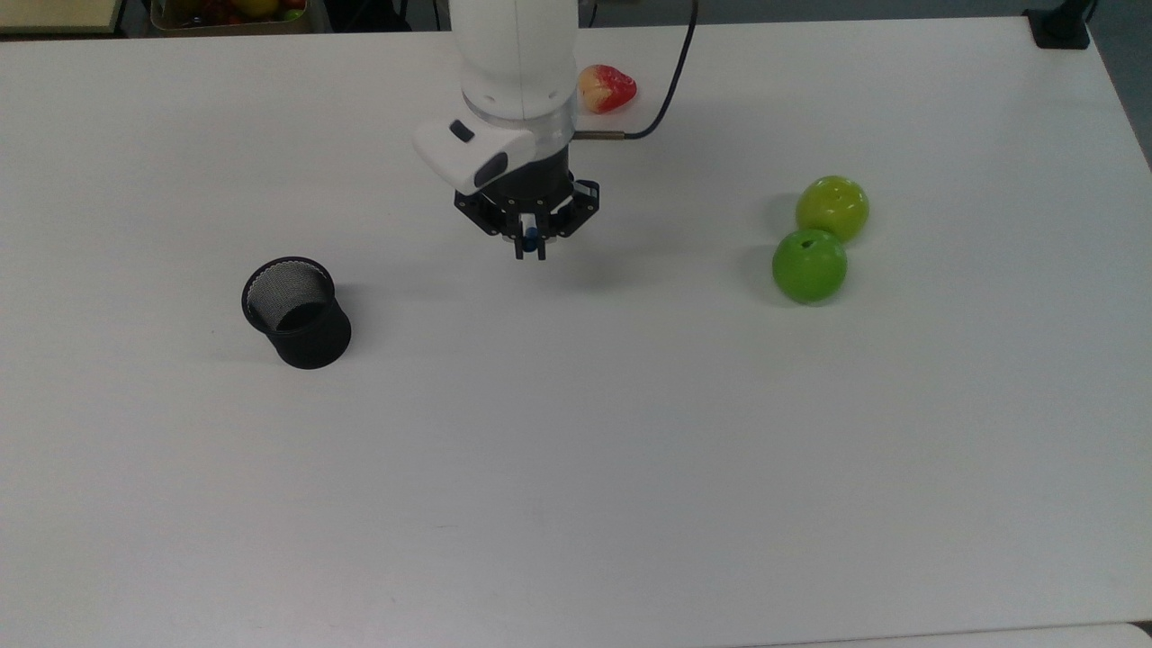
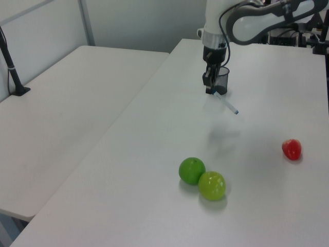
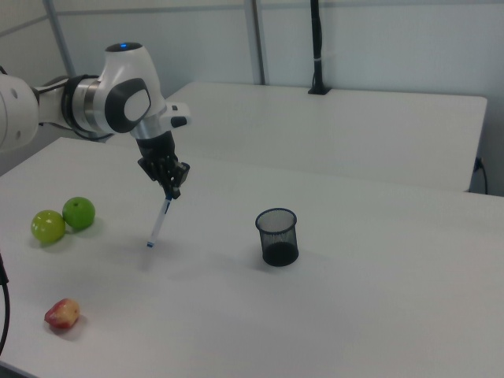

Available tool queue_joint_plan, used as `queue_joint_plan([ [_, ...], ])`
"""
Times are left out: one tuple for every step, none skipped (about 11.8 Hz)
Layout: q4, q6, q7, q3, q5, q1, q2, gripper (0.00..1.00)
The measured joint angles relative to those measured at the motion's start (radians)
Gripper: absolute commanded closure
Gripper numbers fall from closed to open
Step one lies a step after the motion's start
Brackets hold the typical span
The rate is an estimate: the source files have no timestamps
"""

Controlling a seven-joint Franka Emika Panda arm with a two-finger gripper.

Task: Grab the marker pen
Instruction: 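Carry the marker toward the green apples and lower it to the table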

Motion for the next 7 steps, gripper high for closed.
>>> queue_joint_plan([
  [-0.001,0.0,0.005,0.0,0.0,0.01,0.017,0.96],
  [-0.002,0.0,0.006,0.0,0.0,0.016,0.033,0.95],
  [-0.002,0.0,0.006,0.0,0.0,0.021,0.046,0.94],
  [-0.002,0.0,0.006,0.0,0.0,0.026,0.056,0.94],
  [-0.002,0.0,0.006,0.0,0.0,0.032,0.068,0.93],
  [-0.002,0.0,0.006,0.0,-0.001,0.034,0.077,0.91],
  [-0.002,0.0,0.006,0.0,-0.001,0.035,0.084,0.89],
])
